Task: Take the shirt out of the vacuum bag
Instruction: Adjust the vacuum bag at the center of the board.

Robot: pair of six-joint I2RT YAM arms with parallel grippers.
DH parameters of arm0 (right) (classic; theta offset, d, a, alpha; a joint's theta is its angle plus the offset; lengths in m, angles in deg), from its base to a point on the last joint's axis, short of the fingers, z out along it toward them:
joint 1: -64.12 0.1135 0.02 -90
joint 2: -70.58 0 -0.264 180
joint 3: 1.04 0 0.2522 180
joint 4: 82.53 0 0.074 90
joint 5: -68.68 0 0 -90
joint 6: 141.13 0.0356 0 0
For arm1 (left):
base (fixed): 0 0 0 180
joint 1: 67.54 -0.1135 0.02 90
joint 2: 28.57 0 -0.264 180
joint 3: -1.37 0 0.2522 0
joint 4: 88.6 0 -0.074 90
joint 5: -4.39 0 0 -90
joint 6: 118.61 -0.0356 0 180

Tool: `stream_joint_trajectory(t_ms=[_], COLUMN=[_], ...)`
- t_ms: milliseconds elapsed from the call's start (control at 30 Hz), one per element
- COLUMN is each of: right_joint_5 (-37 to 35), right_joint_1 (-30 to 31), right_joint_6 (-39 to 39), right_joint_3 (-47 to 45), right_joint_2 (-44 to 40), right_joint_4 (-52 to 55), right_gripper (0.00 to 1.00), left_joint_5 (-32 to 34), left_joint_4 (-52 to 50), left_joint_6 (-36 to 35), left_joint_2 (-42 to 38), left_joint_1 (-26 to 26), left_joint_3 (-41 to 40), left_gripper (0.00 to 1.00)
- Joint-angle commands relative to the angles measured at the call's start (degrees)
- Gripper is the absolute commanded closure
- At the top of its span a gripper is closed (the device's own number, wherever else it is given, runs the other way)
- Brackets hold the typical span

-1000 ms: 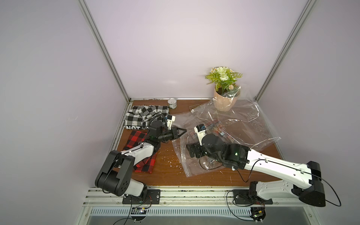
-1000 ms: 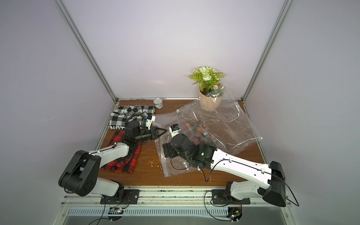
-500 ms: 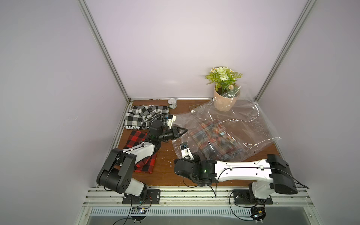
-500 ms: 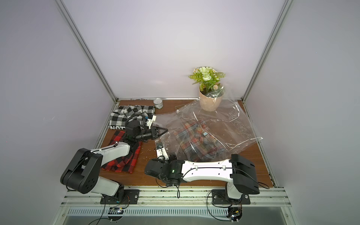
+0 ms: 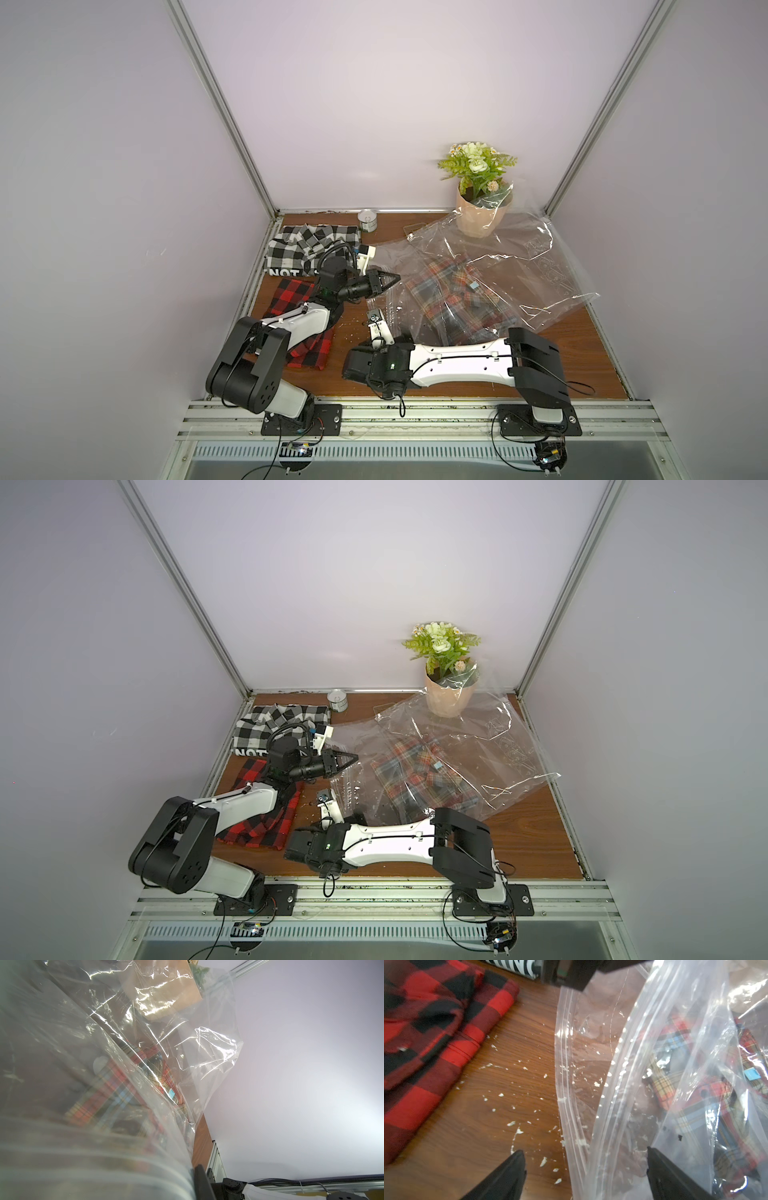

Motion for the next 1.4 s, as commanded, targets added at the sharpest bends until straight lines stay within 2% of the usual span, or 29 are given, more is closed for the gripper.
stream_joint_trajectory(t_ms=[0,167,233,567,633,733,867,1067,1200,1367], right_joint_5=[-3.49,-3.90,-4.83,-6.75,-6.67,-6.04,-6.16,-5.01,-3.33,-1.61], right_joint_1=[-0.55,-2.53,-2.82,-4.31,-4.31,-4.23,-3.79,-3.78,-3.79,-3.87], right_joint_6=[1.49,-0.08,-0.53,2.27,2.62,2.56,1.92,1.49,1.55,2.27], right_joint_3=[0.49,-0.11,0.53,-0.10,-0.65,-0.26,1.17,1.32,0.88,-0.92], right_joint_2=[-0.68,1.04,1.43,-0.57,-2.11,-3.98,-6.51,-10.23,-11.23,-12.38], right_joint_4=[3.15,3.00,3.55,7.76,7.58,7.88,8.77,8.37,7.71,5.82], right_gripper=[0.06,0.08,0.15,0.83,0.92,0.95,0.98,1.00,1.00,1.00], left_joint_5=[-1.15,-1.09,-1.10,-1.12,-0.98,-0.34,1.59,7.65,11.64,18.65], left_joint_4=[2.36,2.36,2.17,0.88,0.21,-0.76,-2.36,-8.03,-16.29,-29.67], left_joint_6=[0.41,0.41,0.41,-0.50,-1.17,-1.76,-2.49,-4.11,-6.34,-11.23], left_joint_2=[-1.36,-1.44,-1.39,-1.10,-0.94,-0.42,-0.51,-6.16,-14.28,-23.35], left_joint_1=[0.80,0.78,0.81,0.81,0.81,0.81,0.74,-1.11,-4.59,-3.87], left_joint_3=[-0.15,-0.14,-0.13,0.03,0.04,0.18,0.71,-0.08,-1.08,0.00], left_gripper=[0.93,0.93,0.93,0.91,0.91,0.86,0.49,0.20,0.12,0.10])
